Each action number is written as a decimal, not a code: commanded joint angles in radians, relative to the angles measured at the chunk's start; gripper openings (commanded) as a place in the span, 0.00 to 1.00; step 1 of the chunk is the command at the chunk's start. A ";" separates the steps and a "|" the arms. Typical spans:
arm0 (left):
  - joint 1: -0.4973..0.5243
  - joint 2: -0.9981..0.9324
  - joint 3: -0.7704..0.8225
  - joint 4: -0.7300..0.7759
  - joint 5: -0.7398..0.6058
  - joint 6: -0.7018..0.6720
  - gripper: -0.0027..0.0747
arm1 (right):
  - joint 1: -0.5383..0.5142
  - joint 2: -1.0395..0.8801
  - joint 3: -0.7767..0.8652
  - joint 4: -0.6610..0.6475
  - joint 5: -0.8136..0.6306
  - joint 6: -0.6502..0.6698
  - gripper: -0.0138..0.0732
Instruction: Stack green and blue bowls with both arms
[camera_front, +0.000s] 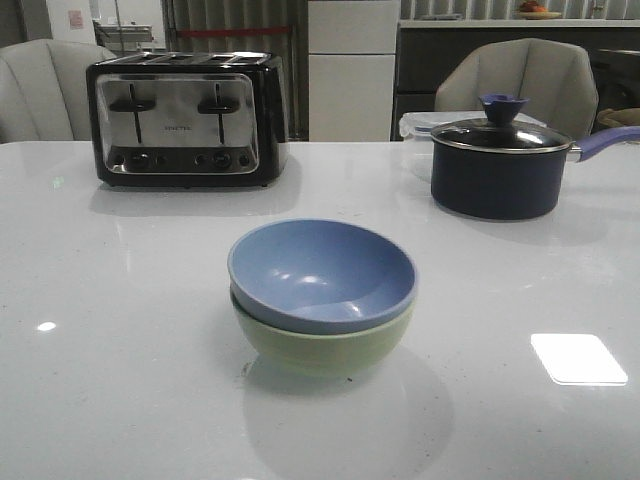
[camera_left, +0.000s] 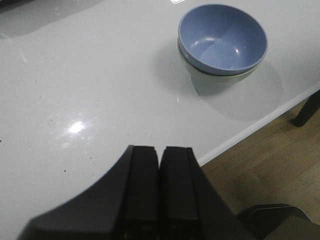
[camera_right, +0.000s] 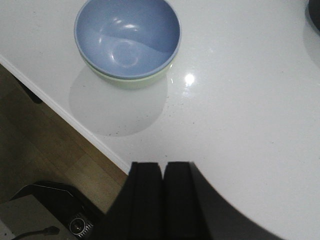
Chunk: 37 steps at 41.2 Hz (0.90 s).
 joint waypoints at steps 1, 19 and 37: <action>-0.008 0.003 -0.025 -0.014 -0.067 -0.010 0.15 | -0.001 -0.002 -0.028 -0.003 -0.059 -0.008 0.19; -0.002 -0.027 -0.011 -0.020 -0.071 -0.010 0.15 | -0.001 -0.002 -0.028 -0.003 -0.060 -0.008 0.19; 0.409 -0.393 0.355 -0.009 -0.593 -0.010 0.15 | -0.001 -0.002 -0.028 -0.003 -0.060 -0.008 0.19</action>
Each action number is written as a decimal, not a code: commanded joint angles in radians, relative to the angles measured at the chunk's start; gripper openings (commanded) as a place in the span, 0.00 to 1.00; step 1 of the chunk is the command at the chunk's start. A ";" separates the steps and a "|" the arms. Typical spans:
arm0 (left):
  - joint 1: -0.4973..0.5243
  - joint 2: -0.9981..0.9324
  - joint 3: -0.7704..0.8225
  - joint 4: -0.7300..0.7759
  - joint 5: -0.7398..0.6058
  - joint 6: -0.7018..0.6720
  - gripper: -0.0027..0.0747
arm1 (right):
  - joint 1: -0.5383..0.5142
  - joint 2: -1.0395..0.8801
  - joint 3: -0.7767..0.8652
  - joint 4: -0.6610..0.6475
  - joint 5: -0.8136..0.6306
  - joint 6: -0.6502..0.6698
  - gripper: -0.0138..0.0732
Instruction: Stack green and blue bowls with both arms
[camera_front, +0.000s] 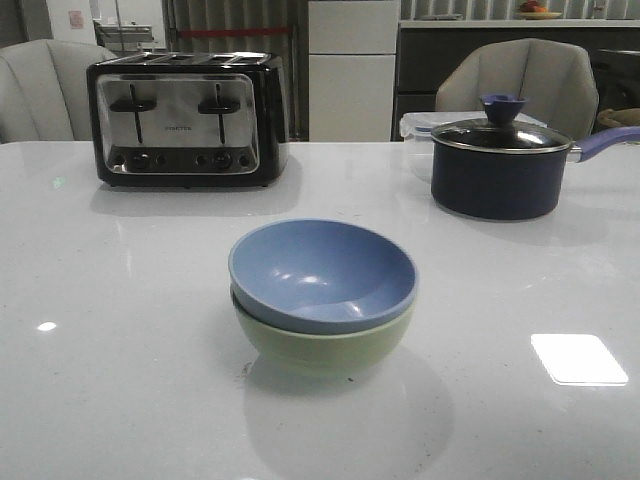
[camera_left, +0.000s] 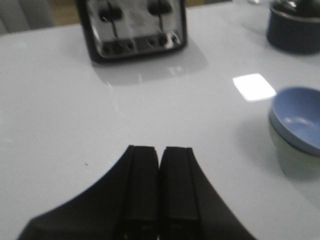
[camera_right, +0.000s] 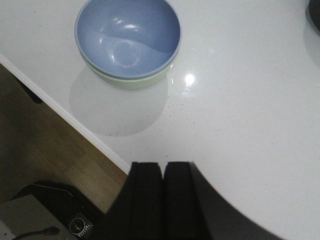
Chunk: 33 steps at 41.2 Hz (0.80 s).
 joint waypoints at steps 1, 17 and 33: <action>0.080 -0.070 0.082 -0.001 -0.255 -0.010 0.15 | -0.001 -0.002 -0.028 -0.003 -0.060 -0.008 0.19; 0.174 -0.234 0.338 -0.011 -0.486 -0.014 0.15 | -0.001 -0.002 -0.028 -0.003 -0.060 -0.008 0.19; 0.174 -0.234 0.392 -0.029 -0.569 -0.014 0.15 | -0.001 -0.002 -0.028 -0.003 -0.059 -0.008 0.19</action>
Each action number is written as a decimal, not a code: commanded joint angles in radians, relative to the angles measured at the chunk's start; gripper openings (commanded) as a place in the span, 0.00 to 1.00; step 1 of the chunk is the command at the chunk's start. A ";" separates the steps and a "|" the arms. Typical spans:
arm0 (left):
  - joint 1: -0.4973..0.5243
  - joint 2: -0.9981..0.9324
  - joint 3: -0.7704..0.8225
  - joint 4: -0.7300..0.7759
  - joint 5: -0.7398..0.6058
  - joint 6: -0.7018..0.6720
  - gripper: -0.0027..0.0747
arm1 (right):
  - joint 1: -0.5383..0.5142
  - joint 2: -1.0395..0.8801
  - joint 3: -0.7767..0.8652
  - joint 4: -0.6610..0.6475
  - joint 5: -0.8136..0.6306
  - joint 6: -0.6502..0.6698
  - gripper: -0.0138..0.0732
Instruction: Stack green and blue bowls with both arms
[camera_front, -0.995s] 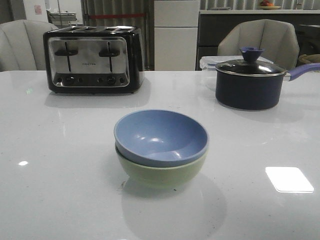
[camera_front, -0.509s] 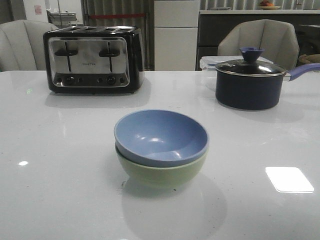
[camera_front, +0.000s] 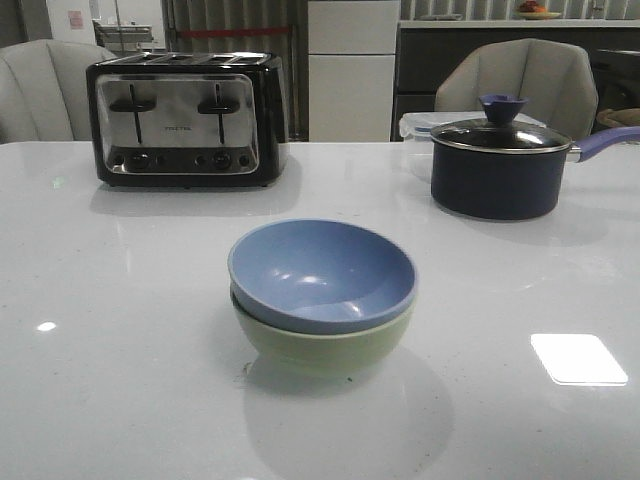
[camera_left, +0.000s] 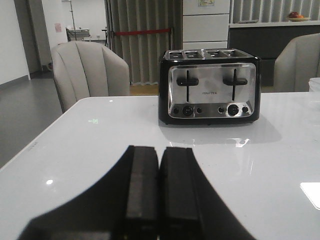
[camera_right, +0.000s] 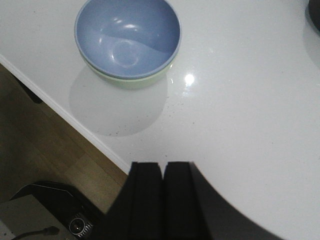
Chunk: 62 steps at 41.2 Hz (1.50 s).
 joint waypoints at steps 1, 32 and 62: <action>0.001 -0.021 0.005 -0.010 -0.092 -0.011 0.15 | -0.001 -0.002 -0.028 -0.003 -0.059 -0.007 0.19; 0.001 -0.021 0.005 -0.010 -0.092 -0.011 0.15 | -0.001 -0.002 -0.028 -0.003 -0.059 -0.007 0.19; 0.001 -0.019 0.005 -0.010 -0.092 -0.011 0.15 | -0.353 -0.604 0.527 -0.006 -0.695 -0.007 0.19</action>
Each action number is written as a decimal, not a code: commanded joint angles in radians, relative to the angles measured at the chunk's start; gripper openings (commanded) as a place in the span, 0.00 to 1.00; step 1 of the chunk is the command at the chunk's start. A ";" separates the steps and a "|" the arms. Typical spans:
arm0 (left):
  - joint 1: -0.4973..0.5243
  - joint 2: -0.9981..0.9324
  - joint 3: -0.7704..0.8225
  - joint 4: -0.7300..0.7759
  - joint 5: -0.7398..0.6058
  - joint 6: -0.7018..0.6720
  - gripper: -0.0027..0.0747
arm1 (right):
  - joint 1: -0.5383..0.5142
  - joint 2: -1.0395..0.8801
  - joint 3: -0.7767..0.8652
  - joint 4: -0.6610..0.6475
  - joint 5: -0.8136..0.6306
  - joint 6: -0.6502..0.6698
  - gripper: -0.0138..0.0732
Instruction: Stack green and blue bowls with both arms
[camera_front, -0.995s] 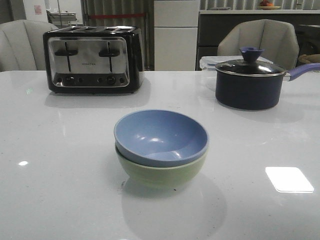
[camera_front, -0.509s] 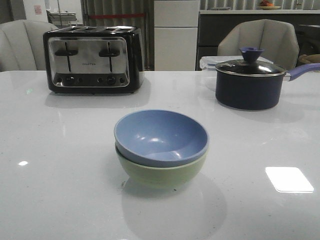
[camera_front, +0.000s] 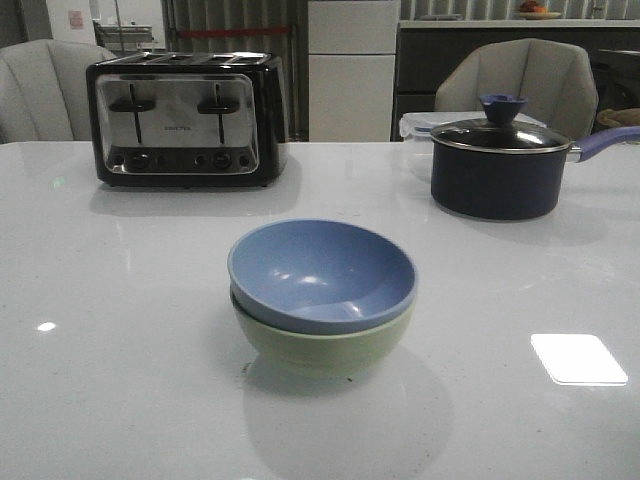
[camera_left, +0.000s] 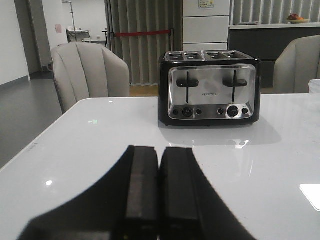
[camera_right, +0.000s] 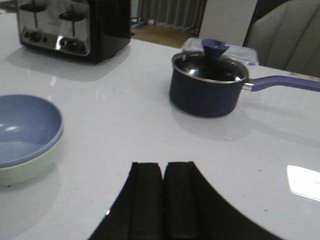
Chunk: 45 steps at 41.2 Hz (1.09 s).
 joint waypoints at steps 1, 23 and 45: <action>0.001 -0.019 0.005 -0.007 -0.090 -0.011 0.15 | -0.046 -0.045 0.033 -0.002 -0.173 -0.005 0.19; 0.001 -0.019 0.005 -0.007 -0.090 -0.011 0.15 | -0.109 -0.135 0.126 -0.002 -0.206 -0.005 0.19; 0.001 -0.019 0.005 -0.007 -0.090 -0.011 0.15 | -0.133 -0.136 0.127 -0.126 -0.253 0.193 0.19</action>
